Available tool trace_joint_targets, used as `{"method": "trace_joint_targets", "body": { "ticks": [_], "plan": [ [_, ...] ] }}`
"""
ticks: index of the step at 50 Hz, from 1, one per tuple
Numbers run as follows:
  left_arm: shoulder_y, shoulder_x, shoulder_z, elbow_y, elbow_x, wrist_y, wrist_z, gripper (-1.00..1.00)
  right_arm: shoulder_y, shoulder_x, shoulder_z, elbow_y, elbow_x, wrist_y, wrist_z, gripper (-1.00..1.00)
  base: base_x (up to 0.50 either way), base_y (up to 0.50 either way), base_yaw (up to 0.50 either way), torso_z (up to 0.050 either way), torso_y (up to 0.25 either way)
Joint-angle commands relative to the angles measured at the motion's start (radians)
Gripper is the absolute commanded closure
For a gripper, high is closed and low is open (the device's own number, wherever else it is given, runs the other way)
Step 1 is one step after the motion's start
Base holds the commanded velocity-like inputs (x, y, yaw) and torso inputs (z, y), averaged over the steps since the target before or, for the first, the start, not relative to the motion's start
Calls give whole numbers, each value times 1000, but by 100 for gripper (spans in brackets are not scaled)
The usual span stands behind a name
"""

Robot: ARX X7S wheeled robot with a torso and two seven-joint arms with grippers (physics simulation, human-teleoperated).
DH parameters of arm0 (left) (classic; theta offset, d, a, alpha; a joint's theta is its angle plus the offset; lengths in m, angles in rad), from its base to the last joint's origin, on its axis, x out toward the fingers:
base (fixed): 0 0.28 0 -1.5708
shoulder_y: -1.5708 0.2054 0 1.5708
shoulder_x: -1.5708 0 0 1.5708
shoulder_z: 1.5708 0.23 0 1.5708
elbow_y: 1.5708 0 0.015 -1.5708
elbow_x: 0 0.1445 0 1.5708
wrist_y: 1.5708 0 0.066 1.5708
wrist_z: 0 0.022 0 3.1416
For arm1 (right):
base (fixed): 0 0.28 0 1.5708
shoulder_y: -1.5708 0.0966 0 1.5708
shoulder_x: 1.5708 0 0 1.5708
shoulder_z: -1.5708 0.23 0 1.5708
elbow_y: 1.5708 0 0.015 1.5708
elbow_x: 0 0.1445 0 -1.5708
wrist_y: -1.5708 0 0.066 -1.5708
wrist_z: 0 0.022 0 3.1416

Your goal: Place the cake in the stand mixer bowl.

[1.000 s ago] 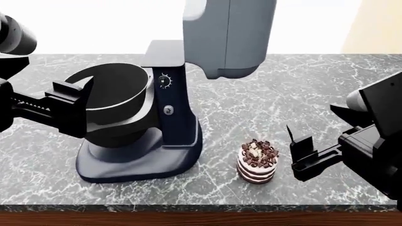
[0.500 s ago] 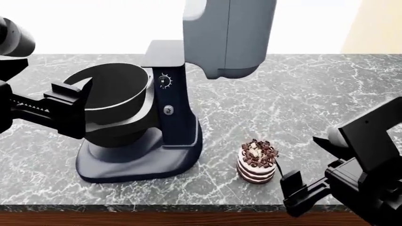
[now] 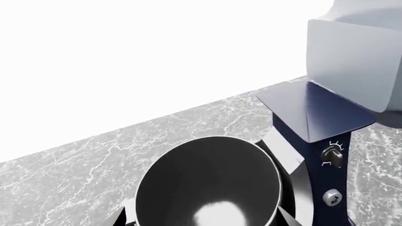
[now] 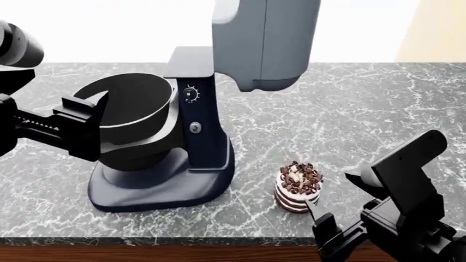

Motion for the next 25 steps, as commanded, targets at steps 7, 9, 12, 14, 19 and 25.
{"method": "trace_joint_targets", "body": {
  "ticks": [7, 9, 12, 14, 19, 25],
  "plan": [
    [10, -9, -4, 4, 14, 4, 21, -100, -62, -53, 0, 2, -157, -4, -124, -100, 0, 0, 0, 0, 0],
    [13, -9, -5, 5, 18, 4, 24, -100, -55, -62, -14, 9, -177, -3, -136, -100, 0, 0, 0, 0, 0],
    [18, -12, -7, 7, 20, 6, 28, -100, -53, -63, -21, 14, -182, -6, -139, -100, 0, 0, 0, 0, 0],
    [22, -13, -10, 8, 23, 7, 32, -100, -57, -63, -22, 17, -193, -9, -146, -100, 0, 0, 0, 0, 0],
    [24, -16, -11, 11, 23, 11, 37, -100, -76, -68, -29, 22, -247, -21, -184, -100, 0, 0, 0, 0, 0],
    [35, -13, -13, 12, 37, 12, 46, -100, -87, -72, -43, 33, -295, -35, -221, -100, 0, 0, 0, 0, 0]
  ]
}}
